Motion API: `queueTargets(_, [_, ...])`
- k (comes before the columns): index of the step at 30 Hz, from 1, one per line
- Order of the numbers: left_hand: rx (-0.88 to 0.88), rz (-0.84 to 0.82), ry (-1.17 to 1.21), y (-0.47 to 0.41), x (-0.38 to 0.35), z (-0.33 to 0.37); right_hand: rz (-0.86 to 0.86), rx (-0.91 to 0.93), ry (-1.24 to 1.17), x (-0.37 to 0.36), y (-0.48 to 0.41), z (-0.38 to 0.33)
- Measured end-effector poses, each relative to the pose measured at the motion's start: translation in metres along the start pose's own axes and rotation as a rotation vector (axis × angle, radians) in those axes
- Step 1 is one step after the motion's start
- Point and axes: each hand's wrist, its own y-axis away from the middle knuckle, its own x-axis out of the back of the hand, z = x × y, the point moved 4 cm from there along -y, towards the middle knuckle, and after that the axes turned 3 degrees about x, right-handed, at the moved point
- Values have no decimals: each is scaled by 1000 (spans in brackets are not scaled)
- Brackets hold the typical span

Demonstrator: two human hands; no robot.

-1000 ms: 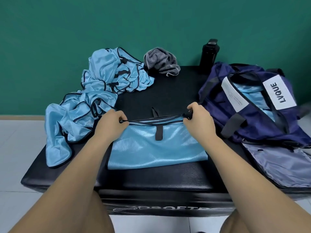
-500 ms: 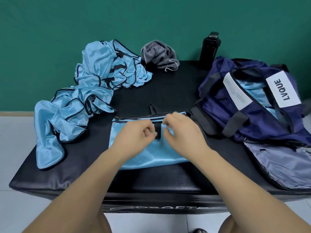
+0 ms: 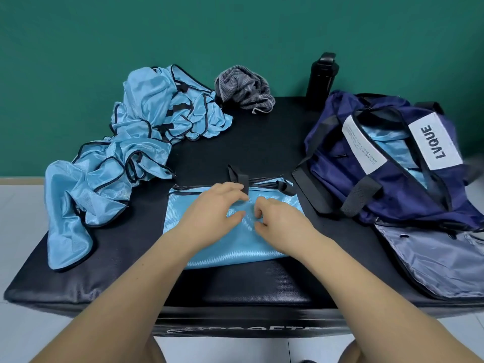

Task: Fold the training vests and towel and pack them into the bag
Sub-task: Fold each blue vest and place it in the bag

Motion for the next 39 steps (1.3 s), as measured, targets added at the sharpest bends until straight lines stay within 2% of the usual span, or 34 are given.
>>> queueTargets(5, [22,24,-224,-21,2,-8,-1,6,-9,3,-1,1])
queueTargets(8, [82,93,-261,-28,5,-14,40,23,1,8,1,1])
queueTargets(14, [77,149,-285,-18,-3,-8,377,34,99,35,0,23])
queueTargets(16, [81,138,-294,-18,-5,-7,417,57,141,35,-4,27])
queueTargets(25, [175,23,-233,-17,-13,-28,255,43,100,10,-32,35])
queueTargets(30, [217,16,-163,-16,9,-43,251,65,133,11,-30,32])
queueTargets(34, [277,2,-153,-14,30,-64,321,176,143,19,-12,8])
queueTargets(36, [290,-1,-122,-10,35,-74,255,195,71,19,-1,-7])
queueTargets(39, [298,26,-65,-6,40,-81,59,205,40,12,11,-21])
